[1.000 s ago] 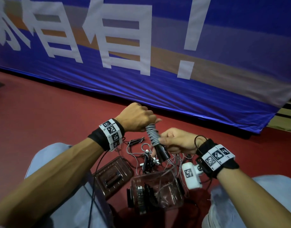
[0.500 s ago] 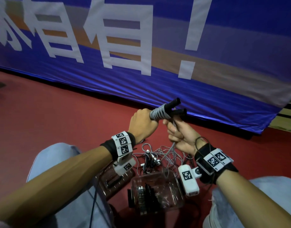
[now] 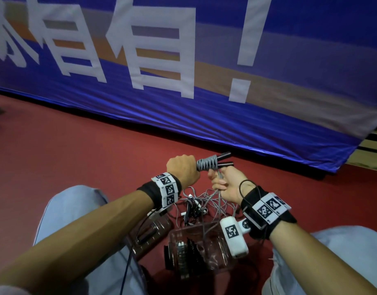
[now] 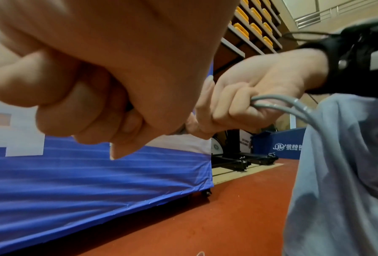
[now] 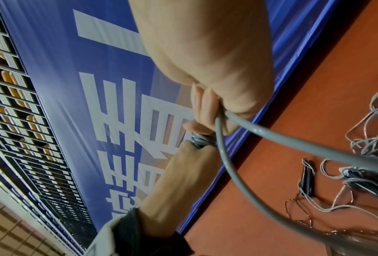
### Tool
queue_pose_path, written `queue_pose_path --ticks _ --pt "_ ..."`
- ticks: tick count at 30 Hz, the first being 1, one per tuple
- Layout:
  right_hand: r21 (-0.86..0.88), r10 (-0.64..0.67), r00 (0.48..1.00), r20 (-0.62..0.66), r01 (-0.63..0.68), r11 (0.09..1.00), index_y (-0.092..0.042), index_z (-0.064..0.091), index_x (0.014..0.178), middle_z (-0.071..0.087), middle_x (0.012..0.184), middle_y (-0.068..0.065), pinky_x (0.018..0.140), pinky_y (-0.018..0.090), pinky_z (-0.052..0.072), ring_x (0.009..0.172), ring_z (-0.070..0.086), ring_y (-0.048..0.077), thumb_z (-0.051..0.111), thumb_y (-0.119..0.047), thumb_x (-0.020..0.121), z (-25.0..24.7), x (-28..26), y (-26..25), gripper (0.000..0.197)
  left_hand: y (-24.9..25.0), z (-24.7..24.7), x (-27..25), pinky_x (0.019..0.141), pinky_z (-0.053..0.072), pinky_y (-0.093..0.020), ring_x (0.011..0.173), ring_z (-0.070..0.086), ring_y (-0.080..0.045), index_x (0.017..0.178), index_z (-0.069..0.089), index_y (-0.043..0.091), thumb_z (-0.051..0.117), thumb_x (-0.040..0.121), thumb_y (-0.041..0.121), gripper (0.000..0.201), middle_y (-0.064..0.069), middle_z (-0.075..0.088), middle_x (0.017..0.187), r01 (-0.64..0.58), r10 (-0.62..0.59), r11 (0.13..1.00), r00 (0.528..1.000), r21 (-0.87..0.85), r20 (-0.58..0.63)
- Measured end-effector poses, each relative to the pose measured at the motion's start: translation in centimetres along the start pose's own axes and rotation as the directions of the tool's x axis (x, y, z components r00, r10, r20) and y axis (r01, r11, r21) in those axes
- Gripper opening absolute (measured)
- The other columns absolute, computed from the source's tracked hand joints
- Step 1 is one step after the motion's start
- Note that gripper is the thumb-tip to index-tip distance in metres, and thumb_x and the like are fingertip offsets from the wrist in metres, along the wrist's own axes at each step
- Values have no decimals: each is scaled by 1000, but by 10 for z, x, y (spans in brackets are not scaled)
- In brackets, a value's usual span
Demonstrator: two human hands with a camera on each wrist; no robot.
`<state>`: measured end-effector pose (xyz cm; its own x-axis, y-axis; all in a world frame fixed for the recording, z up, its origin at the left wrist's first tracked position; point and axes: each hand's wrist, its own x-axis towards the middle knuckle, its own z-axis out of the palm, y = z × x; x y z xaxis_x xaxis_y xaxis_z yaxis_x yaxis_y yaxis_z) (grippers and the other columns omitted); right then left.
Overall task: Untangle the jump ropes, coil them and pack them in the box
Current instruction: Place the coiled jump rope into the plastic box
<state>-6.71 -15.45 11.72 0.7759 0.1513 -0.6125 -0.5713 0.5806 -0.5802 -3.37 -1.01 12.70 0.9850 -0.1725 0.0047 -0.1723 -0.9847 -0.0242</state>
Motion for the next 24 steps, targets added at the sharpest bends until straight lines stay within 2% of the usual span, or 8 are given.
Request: queue_pose_path --ticks 3,5,7,11,15,18,22,24 --pt "-135 26 997 -72 -36 990 -5 48 86 59 62 13 28 18 19 29 28 7 29 -4 104 0 -2 2 26 4 8 3 62 43 -29 68 61 -23 91 67 16 60 90 36 21 3 60 72 -8 0 993 998 118 67" --pt "-381 -3 995 -96 -33 924 -2 50 88 62 65 14 31 18 26 32 35 8 34 2 102 -3 -1 1 22 5 9 5 60 43 -29 63 58 -20 87 65 19 61 91 40 22 5 52 64 -22 8 985 997 172 81" --pt "-686 -97 989 -109 -4 727 -1 56 90 67 70 12 37 21 35 37 44 8 44 3 102 -9 1 2 17 7 10 7 60 44 -29 62 57 -17 85 61 20 62 91 43 23 7 51 63 -37 16 977 995 209 100" --pt "-961 -289 957 -8 73 266 2 72 90 73 65 4 39 18 35 36 48 3 53 -14 105 -19 0 6 30 5 11 9 68 55 -30 66 60 -17 92 64 20 61 92 45 26 6 52 65 -66 28 967 987 248 157" --pt "-975 -421 884 203 144 -168 -1 74 81 70 66 2 48 22 43 47 53 12 64 -29 101 -26 -3 7 37 -2 16 9 69 52 -30 71 61 -18 98 66 18 57 95 41 25 5 55 70 -134 67 954 968 267 244" --pt "-880 -447 814 372 156 -449 -5 66 75 56 62 -3 44 21 27 48 46 14 70 -42 96 -28 -9 8 43 -9 17 7 73 54 -32 75 61 -18 104 66 17 54 97 40 27 4 60 82 -198 114 944 947 266 299" --pt "-755 -435 737 517 152 -638 -14 53 79 48 82 -7 56 27 32 63 49 13 79 -57 74 -23 -13 -1 50 -15 14 3 65 49 -32 74 60 -20 103 66 15 51 97 33 24 3 60 84 -371 258 867 906 332 336" --pt "-739 -408 749 521 158 -654 -16 51 93 53 93 -4 59 29 36 69 54 16 81 -60 69 -24 -10 -2 58 -18 10 0 64 49 -31 71 59 -19 99 65 15 51 95 29 20 3 58 81 -467 361 801 876 374 320"
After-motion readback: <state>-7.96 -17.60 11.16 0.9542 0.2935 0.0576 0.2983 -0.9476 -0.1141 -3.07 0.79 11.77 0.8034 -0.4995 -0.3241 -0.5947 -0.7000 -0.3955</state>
